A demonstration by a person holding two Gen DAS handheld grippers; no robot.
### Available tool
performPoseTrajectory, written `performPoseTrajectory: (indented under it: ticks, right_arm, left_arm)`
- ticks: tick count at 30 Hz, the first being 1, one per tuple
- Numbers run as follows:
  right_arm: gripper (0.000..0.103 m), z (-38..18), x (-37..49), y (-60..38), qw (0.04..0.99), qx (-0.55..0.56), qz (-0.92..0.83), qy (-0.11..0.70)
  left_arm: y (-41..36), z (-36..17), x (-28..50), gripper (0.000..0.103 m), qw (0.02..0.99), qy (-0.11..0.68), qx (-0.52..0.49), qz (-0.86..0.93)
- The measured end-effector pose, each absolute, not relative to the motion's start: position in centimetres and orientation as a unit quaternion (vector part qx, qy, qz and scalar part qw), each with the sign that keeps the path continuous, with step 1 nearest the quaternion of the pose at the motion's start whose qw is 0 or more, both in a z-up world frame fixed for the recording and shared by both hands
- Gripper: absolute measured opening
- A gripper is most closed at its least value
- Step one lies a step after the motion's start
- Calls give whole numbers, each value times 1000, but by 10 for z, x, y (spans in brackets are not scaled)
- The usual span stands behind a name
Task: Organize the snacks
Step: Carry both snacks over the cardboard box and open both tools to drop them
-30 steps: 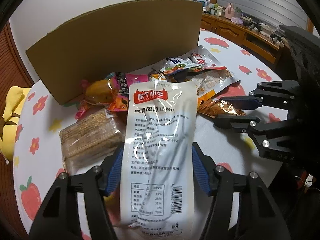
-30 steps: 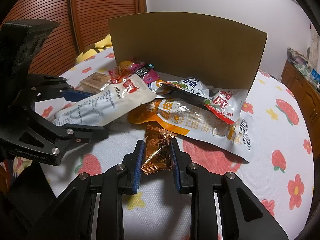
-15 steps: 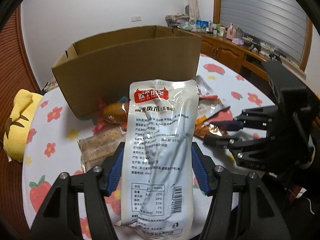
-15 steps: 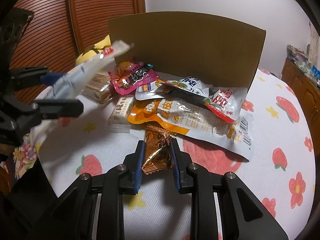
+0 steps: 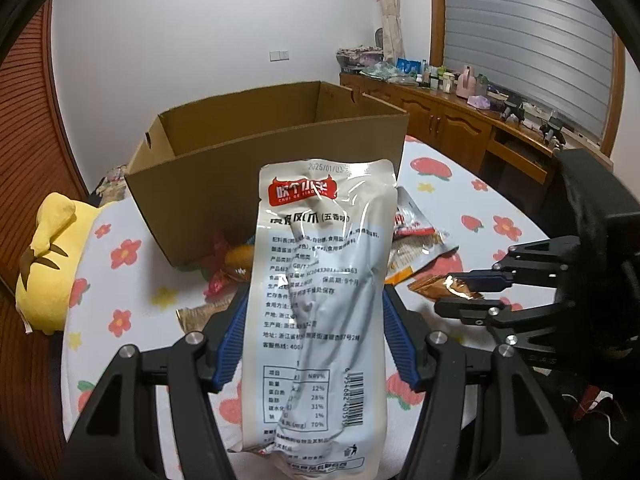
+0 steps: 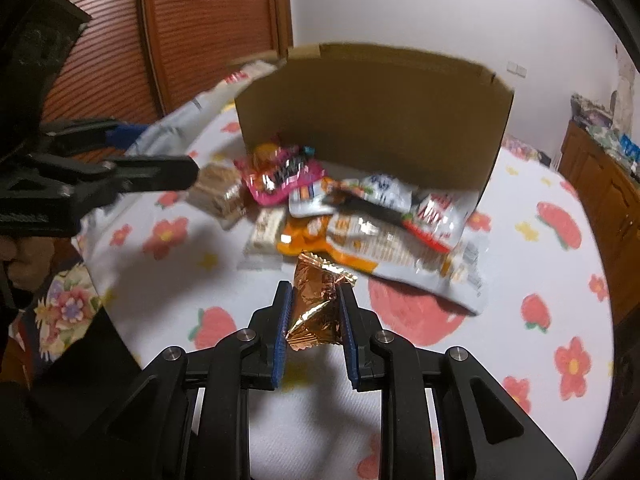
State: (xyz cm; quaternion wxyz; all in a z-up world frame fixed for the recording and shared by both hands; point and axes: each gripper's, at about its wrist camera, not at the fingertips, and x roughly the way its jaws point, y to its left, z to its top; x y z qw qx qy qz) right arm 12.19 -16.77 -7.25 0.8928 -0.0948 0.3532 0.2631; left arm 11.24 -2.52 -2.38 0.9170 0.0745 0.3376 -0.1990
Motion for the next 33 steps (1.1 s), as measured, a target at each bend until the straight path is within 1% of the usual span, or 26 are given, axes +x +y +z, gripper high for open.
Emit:
performPoseTrajectory:
  ticks: [12, 25, 33]
  right_arm:
    - [21, -27, 134, -170, 907, -104, 265, 309]
    - [21, 30, 195, -166, 921, -100, 274, 260]
    - [22, 44, 254, -160, 919, -106, 276, 261]
  left_arm:
    - [-24, 13, 142, 62, 927, 310, 78, -199]
    - [-17, 45, 208, 62, 933, 297, 76, -187]
    - [-19, 64, 259, 62, 932, 304, 85, -180]
